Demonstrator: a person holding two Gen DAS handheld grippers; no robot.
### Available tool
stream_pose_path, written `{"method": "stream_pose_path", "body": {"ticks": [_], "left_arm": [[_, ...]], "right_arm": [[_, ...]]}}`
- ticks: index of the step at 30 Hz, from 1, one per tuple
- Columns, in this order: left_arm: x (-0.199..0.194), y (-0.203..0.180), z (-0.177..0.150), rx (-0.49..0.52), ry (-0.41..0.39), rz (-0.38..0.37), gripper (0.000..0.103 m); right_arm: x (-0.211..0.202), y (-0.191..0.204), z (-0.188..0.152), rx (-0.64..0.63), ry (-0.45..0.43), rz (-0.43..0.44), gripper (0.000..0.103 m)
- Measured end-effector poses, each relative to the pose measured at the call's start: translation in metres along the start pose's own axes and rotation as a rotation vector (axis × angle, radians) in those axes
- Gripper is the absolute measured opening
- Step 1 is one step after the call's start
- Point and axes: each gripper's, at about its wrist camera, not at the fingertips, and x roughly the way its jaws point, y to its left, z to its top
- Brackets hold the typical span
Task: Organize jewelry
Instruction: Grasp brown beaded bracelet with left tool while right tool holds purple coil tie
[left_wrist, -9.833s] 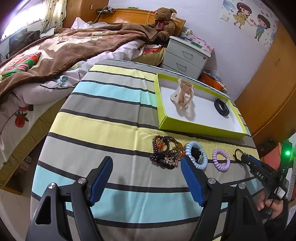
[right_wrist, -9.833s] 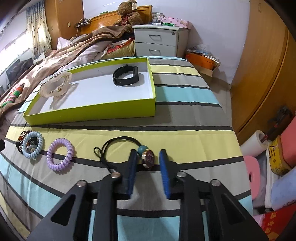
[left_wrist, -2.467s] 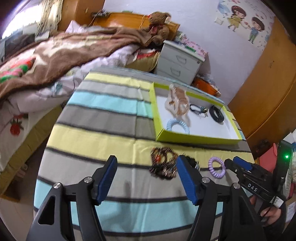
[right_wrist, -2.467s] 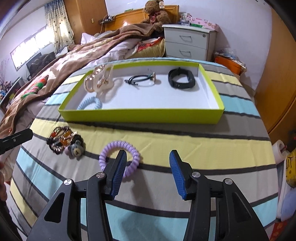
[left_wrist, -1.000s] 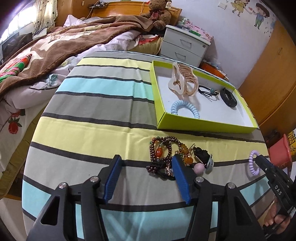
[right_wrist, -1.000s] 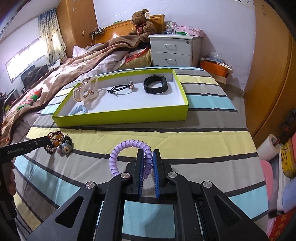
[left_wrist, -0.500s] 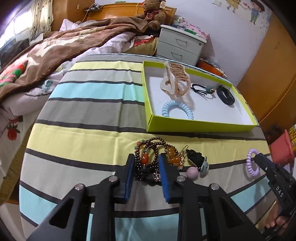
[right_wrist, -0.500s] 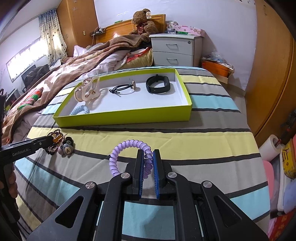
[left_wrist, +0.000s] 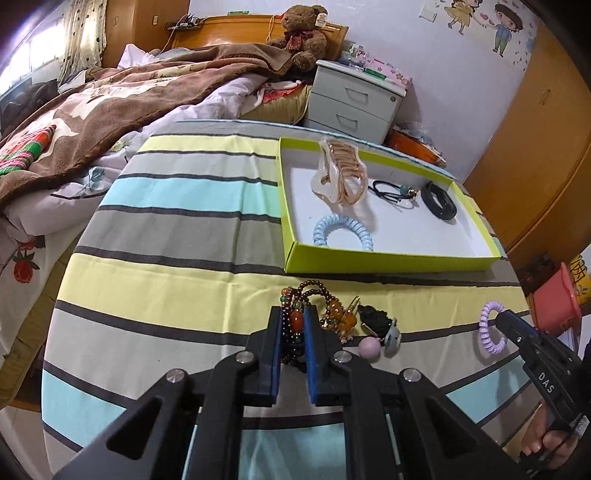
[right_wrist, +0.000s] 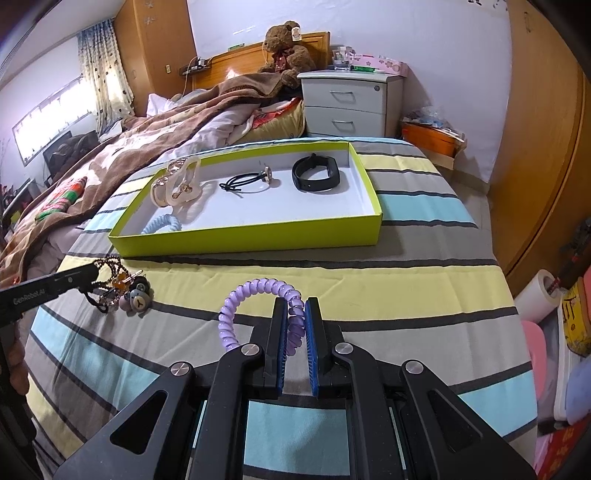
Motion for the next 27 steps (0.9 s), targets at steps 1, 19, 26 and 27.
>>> {"method": "stream_pose_path", "body": {"ticks": [1,19,26,27], "left_arm": [[-0.002,0.000,0.001,0.000,-0.006,-0.004,0.012],[-0.039,-0.009,0.014,0.015,-0.093,-0.066,0.010],[-0.042,-0.011,0.018,0.021,-0.096,-0.068,0.010],[-0.039,-0.008,0.016,0.014,-0.086,-0.066,0.010]], "right_arm": [[-0.001,0.001,0.000,0.000,-0.001,0.000,0.010],[-0.021,0.003,0.005,0.001,-0.050,-0.006,0.010],[-0.027,0.004,0.008,-0.002,-0.064,-0.008,0.010],[-0.027,0.004,0.007,0.000,-0.062,-0.007,0.010]]}}
